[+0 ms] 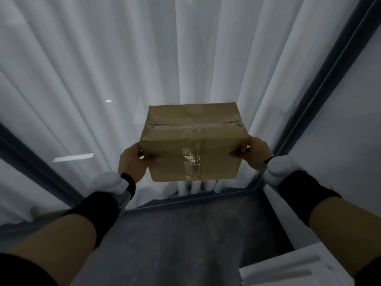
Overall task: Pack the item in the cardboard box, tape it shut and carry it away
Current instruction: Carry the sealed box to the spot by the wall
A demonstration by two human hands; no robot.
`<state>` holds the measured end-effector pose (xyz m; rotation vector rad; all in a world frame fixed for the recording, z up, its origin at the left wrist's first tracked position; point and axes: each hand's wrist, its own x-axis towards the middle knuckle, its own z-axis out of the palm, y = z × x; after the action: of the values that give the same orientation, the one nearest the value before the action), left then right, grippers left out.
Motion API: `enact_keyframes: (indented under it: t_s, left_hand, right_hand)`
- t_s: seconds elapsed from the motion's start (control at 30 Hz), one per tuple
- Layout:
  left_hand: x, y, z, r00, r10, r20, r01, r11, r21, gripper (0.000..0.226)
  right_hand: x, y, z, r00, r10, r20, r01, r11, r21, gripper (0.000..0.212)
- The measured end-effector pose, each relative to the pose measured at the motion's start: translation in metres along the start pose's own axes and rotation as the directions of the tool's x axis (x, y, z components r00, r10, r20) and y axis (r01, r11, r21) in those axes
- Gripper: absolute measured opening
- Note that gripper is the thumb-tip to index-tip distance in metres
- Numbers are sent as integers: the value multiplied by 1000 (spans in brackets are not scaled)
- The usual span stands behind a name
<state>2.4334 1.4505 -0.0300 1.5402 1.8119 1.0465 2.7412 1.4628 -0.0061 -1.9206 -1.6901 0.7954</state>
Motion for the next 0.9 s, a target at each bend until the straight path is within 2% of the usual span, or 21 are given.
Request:
enact_keyframes:
  t_s: [0.13, 0.4, 0.43, 0.5, 0.53, 0.6, 0.7, 0.9]
  left_hand:
    - [-4, -52, 28, 999, -46, 26, 44, 997, 55, 31]
    - [-10, -217, 112, 978, -190, 81, 179, 976, 126, 38]
    - [-12, -246, 128, 975, -208, 82, 198, 974, 113, 37]
    - [-14, -274, 144, 970, -226, 90, 215, 970, 115, 29]
    - [-17, -295, 156, 967, -239, 90, 226, 965, 130, 23]
    - [-21, -338, 182, 967, -242, 74, 230, 963, 144, 17]
    - [-28, -403, 224, 960, -278, 40, 266, 946, 184, 20]
    - [-36, -498, 293, 960, -277, 33, 269, 951, 150, 23]
  right_hand:
    - [13, 33, 47, 998, 19, 56, -16, 998, -53, 57]
    - [51, 129, 193, 979, 46, 198, -22, 992, -121, 57]
    - [57, 148, 220, 976, 41, 216, -16, 993, -118, 55]
    - [62, 167, 245, 970, 73, 232, -44, 991, -126, 27]
    - [65, 184, 264, 968, 75, 240, -43, 989, -138, 20]
    - [74, 215, 304, 960, 87, 265, -52, 989, -139, 21]
    - [87, 266, 366, 955, 137, 264, -87, 978, -191, 51]
    - [109, 346, 451, 952, 127, 280, -96, 988, -123, 61]
